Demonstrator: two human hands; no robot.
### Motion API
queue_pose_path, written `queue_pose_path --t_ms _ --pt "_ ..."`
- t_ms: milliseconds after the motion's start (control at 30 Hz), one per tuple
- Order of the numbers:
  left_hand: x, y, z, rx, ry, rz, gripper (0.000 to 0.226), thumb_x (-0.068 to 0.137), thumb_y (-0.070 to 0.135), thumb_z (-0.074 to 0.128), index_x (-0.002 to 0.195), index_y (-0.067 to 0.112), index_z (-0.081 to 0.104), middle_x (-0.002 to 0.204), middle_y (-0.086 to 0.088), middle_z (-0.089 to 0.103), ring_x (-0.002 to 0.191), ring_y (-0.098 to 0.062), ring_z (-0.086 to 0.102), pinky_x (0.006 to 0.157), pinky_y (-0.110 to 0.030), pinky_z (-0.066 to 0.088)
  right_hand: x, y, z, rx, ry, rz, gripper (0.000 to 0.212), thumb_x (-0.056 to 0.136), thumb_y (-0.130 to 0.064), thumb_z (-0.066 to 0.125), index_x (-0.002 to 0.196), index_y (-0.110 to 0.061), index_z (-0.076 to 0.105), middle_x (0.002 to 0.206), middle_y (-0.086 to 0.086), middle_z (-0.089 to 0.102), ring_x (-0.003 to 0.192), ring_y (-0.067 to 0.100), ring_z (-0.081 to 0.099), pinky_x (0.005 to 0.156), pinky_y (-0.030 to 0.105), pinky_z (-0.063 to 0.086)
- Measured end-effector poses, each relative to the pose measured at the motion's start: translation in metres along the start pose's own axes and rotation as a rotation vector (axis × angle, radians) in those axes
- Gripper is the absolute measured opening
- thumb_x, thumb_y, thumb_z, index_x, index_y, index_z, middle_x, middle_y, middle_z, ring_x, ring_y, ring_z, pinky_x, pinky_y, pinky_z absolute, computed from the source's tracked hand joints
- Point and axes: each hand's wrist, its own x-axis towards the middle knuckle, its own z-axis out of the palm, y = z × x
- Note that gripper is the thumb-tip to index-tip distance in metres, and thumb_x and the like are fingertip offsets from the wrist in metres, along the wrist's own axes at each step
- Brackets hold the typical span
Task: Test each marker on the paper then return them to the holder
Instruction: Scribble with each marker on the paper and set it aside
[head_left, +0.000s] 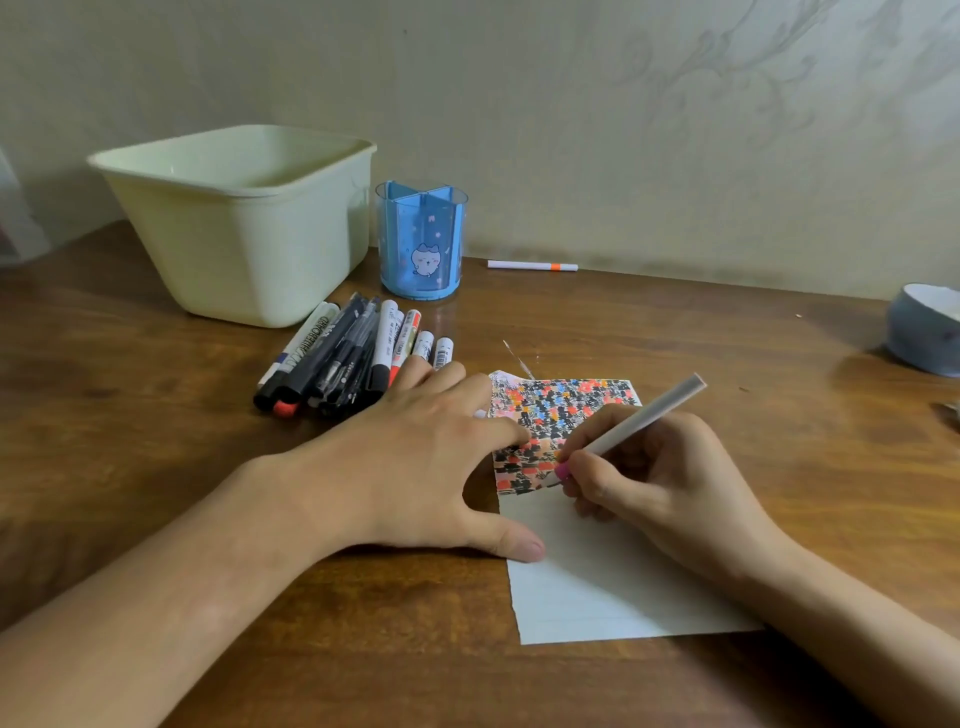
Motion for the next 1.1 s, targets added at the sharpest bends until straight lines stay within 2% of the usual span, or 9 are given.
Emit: queue_pose_path --t_ms 167,333,467,567,700,833,900,1000,1100 --pt "0.0005 -0.0005 0.0003 -0.002 0.000 0.006 0.094 0.067 0.095 0.036 0.146 0.045 0.034 0.102 0.012 0.026 0.093 -0.008 0.014 0.092 -0.029 0.015 0.0006 -0.0017 -0.0002 -0.046 -0.031 -0.006 0.008 0.086 -0.014 0.068 0.081 -0.019 0.072 0.072 0.006 0.073 0.064 0.022 0.070 0.063 0.045 0.059" --pt "0.0009 -0.0021 0.0013 -0.002 -0.006 0.012 0.096 0.066 0.097 0.032 0.146 0.045 0.034 0.101 0.012 0.026 0.095 -0.008 0.017 0.101 -0.031 0.020 0.0014 0.0016 -0.0002 -0.086 -0.002 -0.016 0.016 0.084 -0.005 0.066 0.077 -0.019 0.070 0.068 0.005 0.071 0.060 0.021 0.069 0.062 0.045 0.059" --pt "0.0009 -0.0023 0.0018 -0.006 -0.015 0.005 0.095 0.066 0.096 0.033 0.146 0.046 0.032 0.102 0.012 0.025 0.094 -0.007 0.015 0.095 -0.029 0.018 0.0001 0.0014 0.0000 -0.046 -0.005 -0.015 0.012 0.087 -0.007 0.066 0.081 -0.016 0.072 0.071 0.006 0.072 0.062 0.022 0.070 0.062 0.042 0.060" --pt "0.0015 -0.0018 0.0011 0.003 -0.020 0.005 0.095 0.067 0.096 0.033 0.147 0.045 0.032 0.102 0.012 0.025 0.094 -0.008 0.014 0.095 -0.029 0.017 0.0005 0.0008 0.0005 -0.086 -0.010 -0.024 0.012 0.085 -0.010 0.068 0.079 -0.020 0.072 0.070 0.004 0.072 0.063 0.022 0.070 0.063 0.046 0.059" --pt "0.0017 -0.0013 0.0006 -0.004 -0.030 -0.001 0.094 0.067 0.095 0.034 0.147 0.045 0.032 0.102 0.012 0.024 0.092 -0.008 0.013 0.089 -0.028 0.014 0.0009 0.0029 -0.0005 -0.071 0.022 -0.015 0.014 0.086 -0.004 0.067 0.079 -0.015 0.070 0.068 0.008 0.071 0.059 0.023 0.069 0.063 0.050 0.058" --pt "0.0013 -0.0018 0.0005 -0.004 -0.027 0.006 0.095 0.066 0.096 0.032 0.146 0.045 0.032 0.102 0.012 0.025 0.095 -0.008 0.015 0.098 -0.030 0.019 0.0003 0.0011 0.0008 -0.077 -0.002 -0.045 0.012 0.086 -0.007 0.069 0.081 -0.017 0.072 0.070 0.005 0.071 0.062 0.022 0.069 0.062 0.046 0.058" --pt "0.0013 -0.0017 0.0003 -0.009 -0.029 0.006 0.096 0.066 0.096 0.031 0.147 0.045 0.032 0.103 0.012 0.025 0.097 -0.008 0.017 0.100 -0.031 0.019 0.0010 0.0023 0.0009 -0.083 0.008 -0.027 0.014 0.085 -0.006 0.068 0.079 -0.019 0.071 0.068 0.005 0.070 0.060 0.021 0.068 0.063 0.049 0.058" --pt "0.0010 -0.0011 0.0006 -0.008 -0.021 0.009 0.095 0.067 0.096 0.034 0.146 0.045 0.033 0.102 0.012 0.026 0.096 -0.007 0.017 0.098 -0.029 0.018 0.0004 0.0037 0.0001 -0.070 0.022 -0.024 0.015 0.085 -0.004 0.067 0.078 -0.017 0.069 0.066 0.009 0.069 0.059 0.025 0.067 0.062 0.053 0.056" --pt "0.0009 -0.0008 0.0014 -0.005 -0.013 0.007 0.095 0.066 0.095 0.035 0.146 0.045 0.033 0.102 0.013 0.027 0.094 -0.007 0.015 0.096 -0.028 0.017 -0.0006 0.0020 0.0008 -0.070 0.002 -0.043 0.016 0.087 -0.004 0.068 0.080 -0.018 0.071 0.069 0.007 0.071 0.062 0.024 0.068 0.063 0.051 0.057"
